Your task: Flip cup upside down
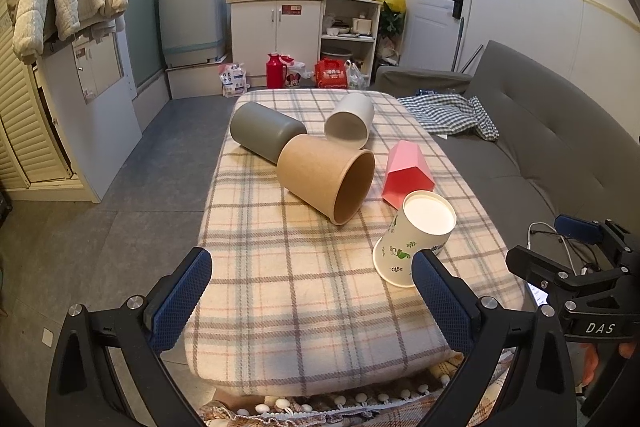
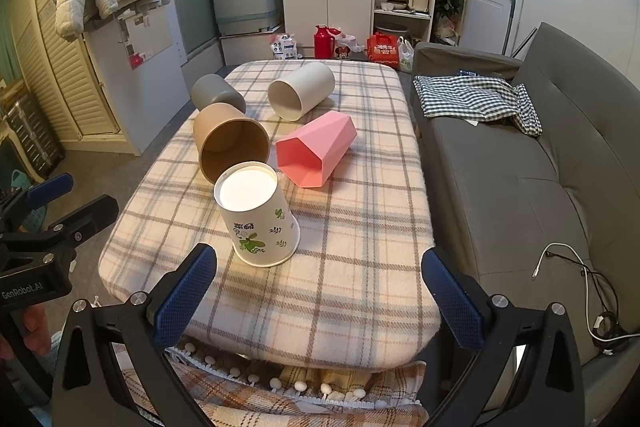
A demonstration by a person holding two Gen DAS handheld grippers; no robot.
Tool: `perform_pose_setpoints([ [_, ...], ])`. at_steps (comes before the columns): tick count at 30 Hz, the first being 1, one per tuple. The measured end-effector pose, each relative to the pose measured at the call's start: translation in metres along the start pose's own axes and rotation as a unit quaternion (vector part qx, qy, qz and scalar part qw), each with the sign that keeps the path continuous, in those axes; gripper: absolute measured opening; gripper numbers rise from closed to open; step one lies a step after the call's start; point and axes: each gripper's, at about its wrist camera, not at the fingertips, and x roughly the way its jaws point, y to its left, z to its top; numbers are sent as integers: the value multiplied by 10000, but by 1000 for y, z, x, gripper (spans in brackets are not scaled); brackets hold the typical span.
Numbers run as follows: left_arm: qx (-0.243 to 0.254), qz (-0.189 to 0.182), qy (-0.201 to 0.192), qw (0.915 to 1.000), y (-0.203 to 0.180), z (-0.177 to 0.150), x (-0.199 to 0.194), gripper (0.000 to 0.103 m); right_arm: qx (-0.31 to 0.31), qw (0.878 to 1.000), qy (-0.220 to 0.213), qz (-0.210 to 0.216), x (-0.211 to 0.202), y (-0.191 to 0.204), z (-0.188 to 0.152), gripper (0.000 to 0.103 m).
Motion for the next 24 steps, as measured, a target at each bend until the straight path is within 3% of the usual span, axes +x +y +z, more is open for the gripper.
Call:
perform_pose_setpoints([
  [24, 33, 8, -56, 10000, -2, -4, -4, 103, -16, 10000, 38, 7, 0, 3, -3, 103],
])
